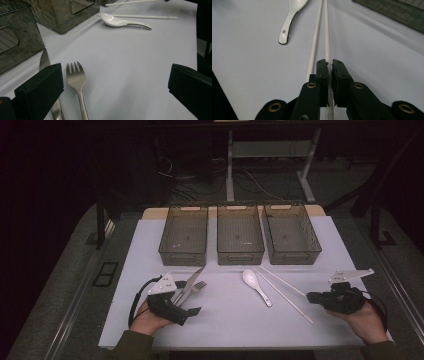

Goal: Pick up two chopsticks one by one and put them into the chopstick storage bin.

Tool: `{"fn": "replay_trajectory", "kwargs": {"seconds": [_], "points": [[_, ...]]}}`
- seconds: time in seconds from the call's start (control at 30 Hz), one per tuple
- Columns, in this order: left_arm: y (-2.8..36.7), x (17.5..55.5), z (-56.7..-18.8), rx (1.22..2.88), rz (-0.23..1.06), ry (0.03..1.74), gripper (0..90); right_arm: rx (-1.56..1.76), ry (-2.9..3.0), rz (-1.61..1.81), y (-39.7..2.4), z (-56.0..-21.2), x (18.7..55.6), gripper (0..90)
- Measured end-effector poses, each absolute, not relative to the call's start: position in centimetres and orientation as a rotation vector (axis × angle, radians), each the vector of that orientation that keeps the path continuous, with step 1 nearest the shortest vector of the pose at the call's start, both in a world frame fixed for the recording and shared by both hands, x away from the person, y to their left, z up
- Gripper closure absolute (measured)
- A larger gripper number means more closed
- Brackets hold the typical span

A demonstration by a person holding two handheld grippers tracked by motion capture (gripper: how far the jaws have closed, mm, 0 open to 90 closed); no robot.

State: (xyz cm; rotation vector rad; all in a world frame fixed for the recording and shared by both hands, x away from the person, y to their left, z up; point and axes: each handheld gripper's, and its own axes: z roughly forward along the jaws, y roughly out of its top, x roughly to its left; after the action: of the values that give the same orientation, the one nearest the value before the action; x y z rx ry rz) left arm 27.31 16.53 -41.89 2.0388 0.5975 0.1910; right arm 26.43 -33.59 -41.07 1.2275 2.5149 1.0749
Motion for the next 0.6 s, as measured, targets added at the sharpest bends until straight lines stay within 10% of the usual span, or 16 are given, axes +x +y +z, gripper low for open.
{"fn": "replay_trajectory", "kwargs": {"seconds": [0.6], "points": [[16.8,27.6,-41.9,2.017,0.196,0.614,0.0,1.105,2.506,1.214,-31.9,-38.5,27.9,84.2]]}}
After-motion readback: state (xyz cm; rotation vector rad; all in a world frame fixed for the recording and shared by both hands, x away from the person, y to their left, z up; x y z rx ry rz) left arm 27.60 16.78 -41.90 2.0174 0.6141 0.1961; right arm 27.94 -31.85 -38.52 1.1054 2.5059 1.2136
